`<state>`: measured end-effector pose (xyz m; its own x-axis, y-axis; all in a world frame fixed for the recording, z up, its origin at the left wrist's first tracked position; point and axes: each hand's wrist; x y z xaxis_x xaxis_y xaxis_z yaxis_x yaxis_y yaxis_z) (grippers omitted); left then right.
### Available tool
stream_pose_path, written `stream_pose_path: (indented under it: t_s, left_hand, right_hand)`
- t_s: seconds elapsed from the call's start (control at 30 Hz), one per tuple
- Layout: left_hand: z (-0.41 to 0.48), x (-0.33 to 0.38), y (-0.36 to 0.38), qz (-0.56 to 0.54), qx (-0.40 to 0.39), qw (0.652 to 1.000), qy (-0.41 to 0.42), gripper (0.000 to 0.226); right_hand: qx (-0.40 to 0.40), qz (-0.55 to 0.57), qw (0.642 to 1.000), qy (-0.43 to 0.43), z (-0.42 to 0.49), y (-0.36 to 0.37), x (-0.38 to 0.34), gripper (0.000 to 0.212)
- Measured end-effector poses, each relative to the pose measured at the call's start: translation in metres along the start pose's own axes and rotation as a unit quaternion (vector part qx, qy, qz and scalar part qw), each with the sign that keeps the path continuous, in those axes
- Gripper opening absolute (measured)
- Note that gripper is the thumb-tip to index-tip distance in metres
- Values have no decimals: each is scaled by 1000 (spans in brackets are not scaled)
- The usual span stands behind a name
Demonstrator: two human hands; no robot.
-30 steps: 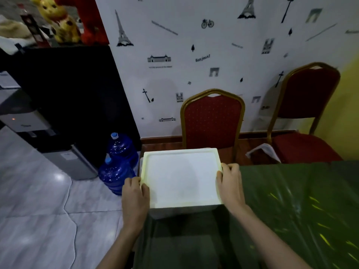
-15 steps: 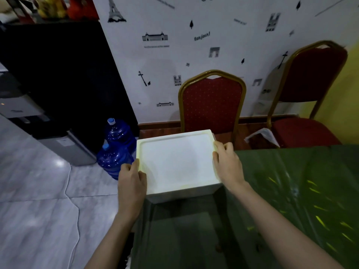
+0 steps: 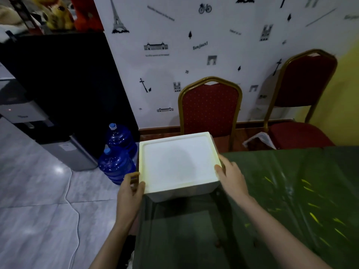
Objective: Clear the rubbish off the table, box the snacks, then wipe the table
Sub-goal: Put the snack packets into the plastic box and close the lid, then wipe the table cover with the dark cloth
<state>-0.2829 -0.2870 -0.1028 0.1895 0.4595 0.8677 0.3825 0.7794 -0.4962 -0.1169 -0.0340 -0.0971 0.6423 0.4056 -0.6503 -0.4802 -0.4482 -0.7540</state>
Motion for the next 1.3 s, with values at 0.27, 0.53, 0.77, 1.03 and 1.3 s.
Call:
stream_pose_path:
  t_s: [0.27,0.53,0.77,1.03,1.3]
  left_hand:
    - [10,2,-5,35,-7,997,63,27]
    - [-86,-58,23,46,-68,991,-103,18]
    - [-143,-43,69,119,-234,963,61,20]
    - [-181,34,175,147,-406,866,252,15]
    - [-245,123,303,190,-525,700,444,12]
  right_hand:
    - [-23,122,992,19,-41,-6,4,44]
    - [-27,47,998,38,-109,-23,79,22]
    - [-33,-11,994,102,-171,-41,141,11]
    - [13,6,980,200,-238,-92,209,12]
    - [114,58,953,273,-296,-157,286,10]
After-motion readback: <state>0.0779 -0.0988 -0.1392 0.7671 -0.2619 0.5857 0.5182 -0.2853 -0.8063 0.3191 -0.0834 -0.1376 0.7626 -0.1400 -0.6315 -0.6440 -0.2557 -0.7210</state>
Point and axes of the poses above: each hand's wrist, its own z-axis towards the middle knuckle, its own y-axis out of the palm, x = y × z, and after that the axes turned 2 degrees about y, right-handed
